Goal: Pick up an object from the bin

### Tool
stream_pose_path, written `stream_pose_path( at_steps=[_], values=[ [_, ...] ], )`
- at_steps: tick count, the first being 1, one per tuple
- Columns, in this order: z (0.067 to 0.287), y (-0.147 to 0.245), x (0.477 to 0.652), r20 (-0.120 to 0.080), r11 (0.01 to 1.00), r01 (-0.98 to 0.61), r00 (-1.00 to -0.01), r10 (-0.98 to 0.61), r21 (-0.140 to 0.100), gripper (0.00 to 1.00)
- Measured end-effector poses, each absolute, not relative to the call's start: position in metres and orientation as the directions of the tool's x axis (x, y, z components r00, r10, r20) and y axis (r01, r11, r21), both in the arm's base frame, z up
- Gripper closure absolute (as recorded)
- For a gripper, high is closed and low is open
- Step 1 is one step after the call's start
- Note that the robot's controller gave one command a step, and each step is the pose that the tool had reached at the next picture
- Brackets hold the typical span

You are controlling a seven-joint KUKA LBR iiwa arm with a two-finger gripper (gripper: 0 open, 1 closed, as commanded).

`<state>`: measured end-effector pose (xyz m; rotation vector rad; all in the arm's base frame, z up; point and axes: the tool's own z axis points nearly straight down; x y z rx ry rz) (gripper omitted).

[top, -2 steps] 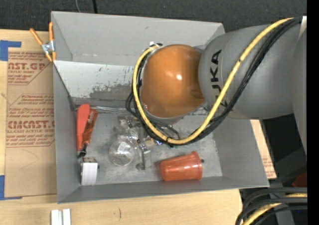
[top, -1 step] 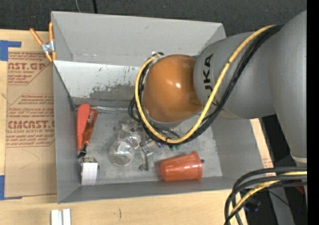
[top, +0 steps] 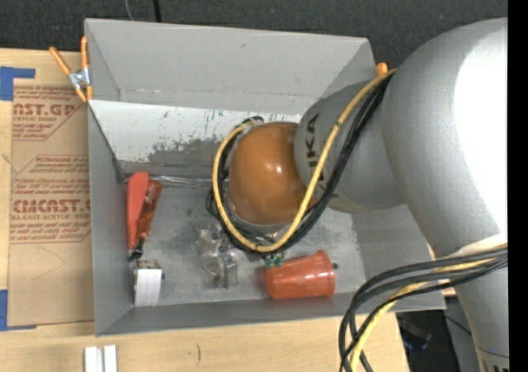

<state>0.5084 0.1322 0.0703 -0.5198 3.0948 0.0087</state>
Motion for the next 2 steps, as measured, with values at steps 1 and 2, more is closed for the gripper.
stream_pose_path(
  at_steps=[1,2],
  values=[
    [0.0702,0.1317,0.5084,-0.004,0.945,-0.327,-0.945,-0.327,0.005,1.00],
    [0.0708,0.1315,0.5082,-0.004,0.945,-0.326,-0.945,-0.326,0.005,1.00]
  ],
)
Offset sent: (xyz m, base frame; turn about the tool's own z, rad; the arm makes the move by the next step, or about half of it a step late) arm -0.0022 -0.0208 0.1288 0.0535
